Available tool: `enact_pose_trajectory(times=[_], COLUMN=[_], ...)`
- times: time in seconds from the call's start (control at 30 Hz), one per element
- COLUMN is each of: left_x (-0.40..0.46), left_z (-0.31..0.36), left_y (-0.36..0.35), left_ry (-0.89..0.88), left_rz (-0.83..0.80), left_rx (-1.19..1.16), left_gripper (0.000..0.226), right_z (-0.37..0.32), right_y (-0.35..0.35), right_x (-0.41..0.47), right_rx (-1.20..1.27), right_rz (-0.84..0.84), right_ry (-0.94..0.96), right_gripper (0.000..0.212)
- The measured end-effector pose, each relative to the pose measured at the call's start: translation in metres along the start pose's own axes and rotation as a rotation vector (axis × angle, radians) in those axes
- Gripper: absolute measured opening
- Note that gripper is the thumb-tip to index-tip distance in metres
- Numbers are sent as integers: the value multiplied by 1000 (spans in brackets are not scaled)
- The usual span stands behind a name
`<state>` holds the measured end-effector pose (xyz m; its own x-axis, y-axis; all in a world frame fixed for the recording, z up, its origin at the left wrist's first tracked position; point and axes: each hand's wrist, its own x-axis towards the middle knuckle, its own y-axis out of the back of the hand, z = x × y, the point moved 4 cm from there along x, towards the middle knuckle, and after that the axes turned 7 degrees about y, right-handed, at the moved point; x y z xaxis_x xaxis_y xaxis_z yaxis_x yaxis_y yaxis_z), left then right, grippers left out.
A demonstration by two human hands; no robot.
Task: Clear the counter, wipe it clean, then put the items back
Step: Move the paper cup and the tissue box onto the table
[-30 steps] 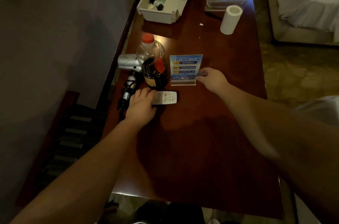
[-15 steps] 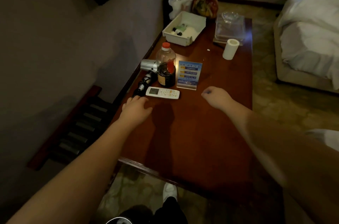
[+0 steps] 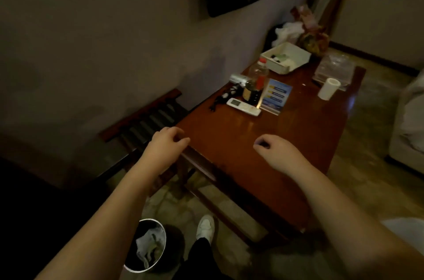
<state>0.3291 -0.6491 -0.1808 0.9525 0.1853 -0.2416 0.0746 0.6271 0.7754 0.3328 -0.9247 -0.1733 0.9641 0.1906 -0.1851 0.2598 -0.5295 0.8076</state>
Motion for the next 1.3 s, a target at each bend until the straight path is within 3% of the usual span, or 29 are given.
enact_pose_trajectory(times=[0.17,0.6,0.93,1.3], left_x=[-65,-235,-359,-413], left_z=[-71,-242,-377,-508], left_y=[51,129,200,318], left_ry=[116,512,660,698], left_rz=[132,455,583,625], left_rx=[-32,-41,-28,-41], left_gripper=[40,39,39,36], right_z=[-60,-220,-370,-531], right_y=[-41,-180,-287,-368], right_x=[-19,-66,-103,-136], right_rx=[-51,-156,-214,-177], right_rz=[-54,-380,-453,-512], right_ry=[163,568,815,930], right_gripper=[21,32,31,30])
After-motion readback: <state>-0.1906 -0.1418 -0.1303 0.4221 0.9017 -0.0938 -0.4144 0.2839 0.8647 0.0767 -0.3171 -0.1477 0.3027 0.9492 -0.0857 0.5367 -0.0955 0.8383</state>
